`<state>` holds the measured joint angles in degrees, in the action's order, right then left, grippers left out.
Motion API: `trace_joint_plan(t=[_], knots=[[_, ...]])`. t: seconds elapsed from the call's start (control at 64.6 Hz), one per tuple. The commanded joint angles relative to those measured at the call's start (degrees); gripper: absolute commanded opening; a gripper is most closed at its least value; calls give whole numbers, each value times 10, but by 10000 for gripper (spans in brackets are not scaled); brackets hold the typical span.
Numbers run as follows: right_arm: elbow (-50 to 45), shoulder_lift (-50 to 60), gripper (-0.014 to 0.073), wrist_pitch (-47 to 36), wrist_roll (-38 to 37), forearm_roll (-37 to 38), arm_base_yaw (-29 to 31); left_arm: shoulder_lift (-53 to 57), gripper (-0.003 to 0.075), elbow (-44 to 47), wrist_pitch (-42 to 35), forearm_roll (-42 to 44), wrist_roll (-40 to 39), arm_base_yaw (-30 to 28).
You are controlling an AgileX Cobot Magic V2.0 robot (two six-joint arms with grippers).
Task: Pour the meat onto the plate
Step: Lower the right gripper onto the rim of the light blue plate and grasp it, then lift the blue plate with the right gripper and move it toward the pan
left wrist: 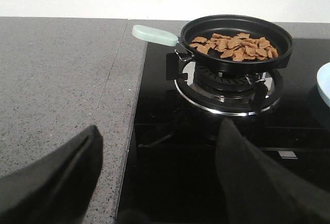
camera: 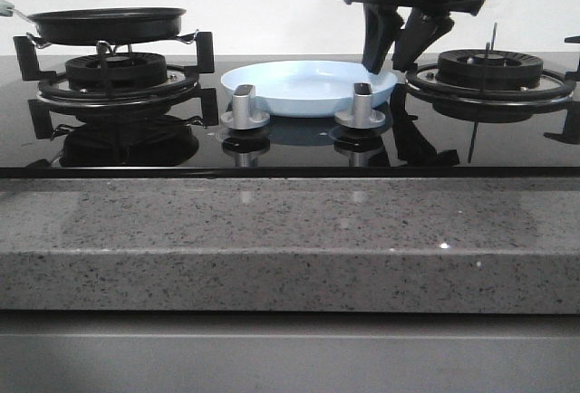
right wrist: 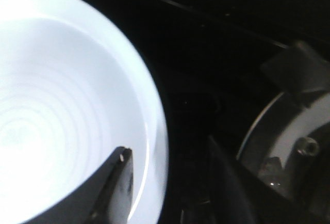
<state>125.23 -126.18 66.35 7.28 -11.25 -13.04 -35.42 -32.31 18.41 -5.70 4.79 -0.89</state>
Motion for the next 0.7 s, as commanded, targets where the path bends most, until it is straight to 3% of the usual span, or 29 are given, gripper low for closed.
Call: trace_joint_plan(t=[0.0,0.217,0.371,0.526,0.681], knots=[[19,28,356,-9,13,-17,-2,-2,459,-16,-48,-6,-6,2],[19,18,337,-8,13,-17,-2,-2,459,-16,-48,-6,-6,2],[19,17,163,-7,13,-17,-2,-2,459,-16,-48,-6,-6,2],[20,17,-74,-3,13,-17,-2,-2,459,-16,-48,-6,-6,2],[54,17,-61,19,13,-16,-1,-2,459,-16,-48,-6,-6,2]])
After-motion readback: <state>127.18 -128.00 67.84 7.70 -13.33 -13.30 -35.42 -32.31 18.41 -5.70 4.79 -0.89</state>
